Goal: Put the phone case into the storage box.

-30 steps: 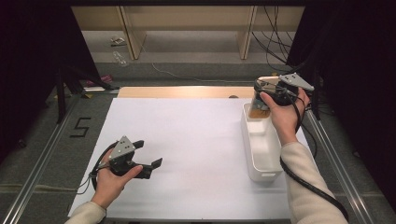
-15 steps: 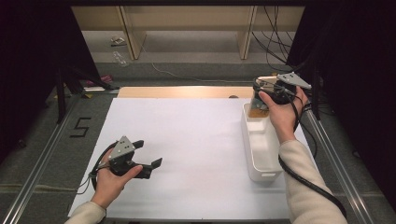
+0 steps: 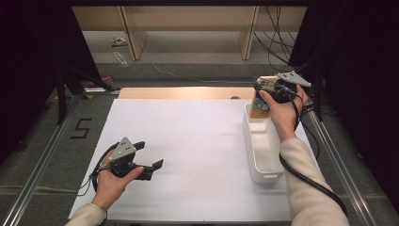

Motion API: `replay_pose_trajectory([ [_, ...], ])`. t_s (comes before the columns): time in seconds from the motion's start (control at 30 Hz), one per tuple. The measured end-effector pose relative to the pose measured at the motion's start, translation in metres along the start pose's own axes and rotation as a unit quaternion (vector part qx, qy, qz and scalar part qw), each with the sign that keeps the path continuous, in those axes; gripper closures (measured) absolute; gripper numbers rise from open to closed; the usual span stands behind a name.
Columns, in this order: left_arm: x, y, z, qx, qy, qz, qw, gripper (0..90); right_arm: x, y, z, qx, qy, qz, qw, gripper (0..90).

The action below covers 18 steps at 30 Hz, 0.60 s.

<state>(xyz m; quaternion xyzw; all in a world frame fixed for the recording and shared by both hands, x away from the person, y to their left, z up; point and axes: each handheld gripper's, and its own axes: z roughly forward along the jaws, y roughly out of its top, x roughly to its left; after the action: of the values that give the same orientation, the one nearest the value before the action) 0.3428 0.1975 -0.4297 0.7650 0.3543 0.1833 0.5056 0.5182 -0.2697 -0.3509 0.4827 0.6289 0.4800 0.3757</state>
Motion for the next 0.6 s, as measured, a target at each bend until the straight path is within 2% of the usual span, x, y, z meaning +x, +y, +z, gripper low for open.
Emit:
replay_pose_trajectory([
  [0.6, 0.0, 0.0, 0.0001, -0.001, -0.001, -0.001, 1.0, 3.9, -0.0018, 0.0006, 0.0093, 0.01, -0.003, 0.002, 0.9999, 11.3],
])
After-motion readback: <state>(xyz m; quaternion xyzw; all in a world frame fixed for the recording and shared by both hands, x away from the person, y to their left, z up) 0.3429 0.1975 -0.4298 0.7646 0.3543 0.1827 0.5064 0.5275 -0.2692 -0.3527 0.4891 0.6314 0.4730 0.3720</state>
